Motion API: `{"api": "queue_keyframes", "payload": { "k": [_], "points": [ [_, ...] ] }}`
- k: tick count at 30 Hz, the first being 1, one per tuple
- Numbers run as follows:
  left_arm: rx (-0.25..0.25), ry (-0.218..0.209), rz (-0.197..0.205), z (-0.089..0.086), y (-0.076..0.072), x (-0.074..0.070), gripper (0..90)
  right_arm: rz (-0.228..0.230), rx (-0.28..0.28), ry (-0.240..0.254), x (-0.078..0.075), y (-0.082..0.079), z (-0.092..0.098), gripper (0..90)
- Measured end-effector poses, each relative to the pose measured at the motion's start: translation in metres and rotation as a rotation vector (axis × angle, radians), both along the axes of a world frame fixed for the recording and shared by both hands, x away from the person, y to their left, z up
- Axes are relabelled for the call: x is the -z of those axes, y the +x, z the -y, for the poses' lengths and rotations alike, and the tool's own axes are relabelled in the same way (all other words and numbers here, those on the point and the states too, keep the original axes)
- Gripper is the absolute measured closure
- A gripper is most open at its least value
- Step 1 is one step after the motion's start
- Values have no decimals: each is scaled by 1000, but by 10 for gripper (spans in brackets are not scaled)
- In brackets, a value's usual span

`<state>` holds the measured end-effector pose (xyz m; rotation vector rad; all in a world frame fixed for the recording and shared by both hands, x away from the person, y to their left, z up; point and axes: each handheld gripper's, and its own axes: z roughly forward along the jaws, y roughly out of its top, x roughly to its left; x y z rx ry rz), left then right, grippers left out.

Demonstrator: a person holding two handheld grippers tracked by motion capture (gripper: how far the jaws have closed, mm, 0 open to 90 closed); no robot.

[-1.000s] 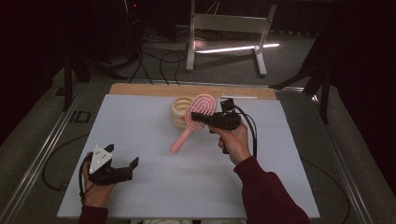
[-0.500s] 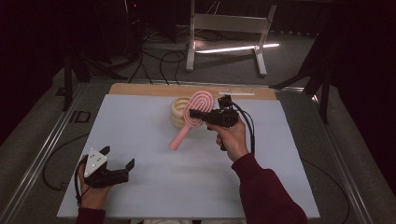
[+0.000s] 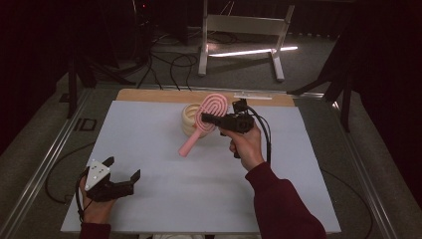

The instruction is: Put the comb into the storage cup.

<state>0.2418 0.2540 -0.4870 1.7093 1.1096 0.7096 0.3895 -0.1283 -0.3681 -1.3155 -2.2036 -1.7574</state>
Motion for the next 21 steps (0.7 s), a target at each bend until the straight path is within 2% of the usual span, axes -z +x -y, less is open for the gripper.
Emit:
{"api": "queue_keyframes", "payload": {
  "k": [15,21],
  "points": [
    [5,-11,-10,1,0,2,4,26,28,-20,-16,10,-2,638],
    [0,-14,-8,0,0,2,3,22,31,-8,-20,14,0,638]
  ]
}}
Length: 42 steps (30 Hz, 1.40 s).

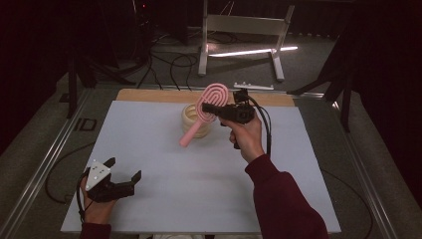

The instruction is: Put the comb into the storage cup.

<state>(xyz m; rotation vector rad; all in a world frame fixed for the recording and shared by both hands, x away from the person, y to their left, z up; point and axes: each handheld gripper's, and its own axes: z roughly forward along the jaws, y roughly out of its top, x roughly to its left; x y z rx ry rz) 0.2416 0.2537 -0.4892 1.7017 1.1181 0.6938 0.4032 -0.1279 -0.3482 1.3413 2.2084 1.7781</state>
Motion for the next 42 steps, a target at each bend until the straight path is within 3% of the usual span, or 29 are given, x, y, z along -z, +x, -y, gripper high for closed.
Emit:
{"api": "queue_keyframes", "payload": {
  "k": [26,42],
  "points": [
    [-3,3,2,1,0,0,4,15,36,20,-14,15,4,638],
    [-4,4,5,0,0,0,3,38,71,8,-26,23,5,638]
  ]
}}
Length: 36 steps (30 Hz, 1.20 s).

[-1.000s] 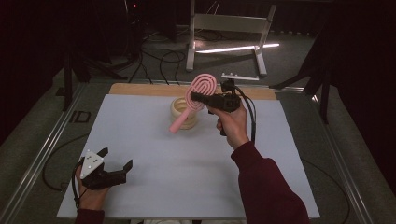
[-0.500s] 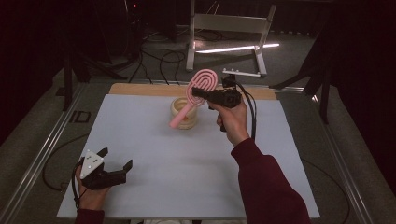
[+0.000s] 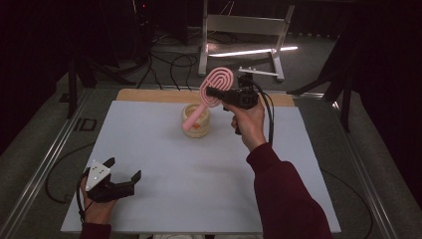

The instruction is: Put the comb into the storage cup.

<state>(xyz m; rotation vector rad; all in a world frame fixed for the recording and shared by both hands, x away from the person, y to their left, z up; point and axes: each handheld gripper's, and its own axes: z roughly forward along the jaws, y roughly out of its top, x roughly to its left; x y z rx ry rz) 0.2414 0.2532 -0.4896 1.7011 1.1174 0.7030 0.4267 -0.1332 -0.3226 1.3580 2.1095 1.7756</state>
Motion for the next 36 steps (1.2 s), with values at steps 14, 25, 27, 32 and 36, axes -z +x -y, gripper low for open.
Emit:
{"api": "queue_keyframes", "payload": {
  "k": [14,25,27,32,36],
  "points": [
    [-7,-1,4,-1,-1,-1,3,13,35,5,-3,5,1,638],
    [-8,0,5,0,-1,-1,3,24,96,15,-1,10,8,639],
    [-7,1,5,0,-1,-1,3,22,109,13,-1,11,9,638],
    [-7,0,7,0,-1,-1,3,24,127,7,1,13,11,639],
    [-4,4,5,0,-1,-1,3,24,139,3,2,16,12,639]
  ]
}}
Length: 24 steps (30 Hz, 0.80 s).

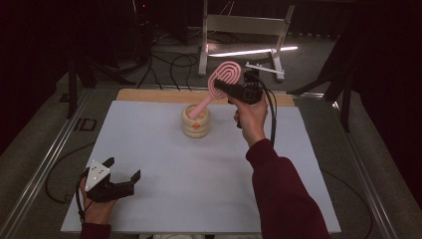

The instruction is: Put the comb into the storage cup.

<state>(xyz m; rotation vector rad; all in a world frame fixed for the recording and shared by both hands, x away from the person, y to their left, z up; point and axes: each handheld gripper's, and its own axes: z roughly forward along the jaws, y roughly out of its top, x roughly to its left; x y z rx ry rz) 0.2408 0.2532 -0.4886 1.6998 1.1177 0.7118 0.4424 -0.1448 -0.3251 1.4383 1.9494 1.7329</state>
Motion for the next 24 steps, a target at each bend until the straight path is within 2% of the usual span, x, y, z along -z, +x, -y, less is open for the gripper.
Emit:
{"api": "queue_keyframes", "payload": {
  "k": [5,14,24],
  "points": [
    [-1,-3,2,0,0,0,3,-1,10,-17,2,2,-1,639],
    [-1,-2,4,0,0,-1,3,3,43,-7,2,5,1,639],
    [-1,-4,5,0,0,-1,4,6,67,-21,4,8,2,639]
  ]
}}
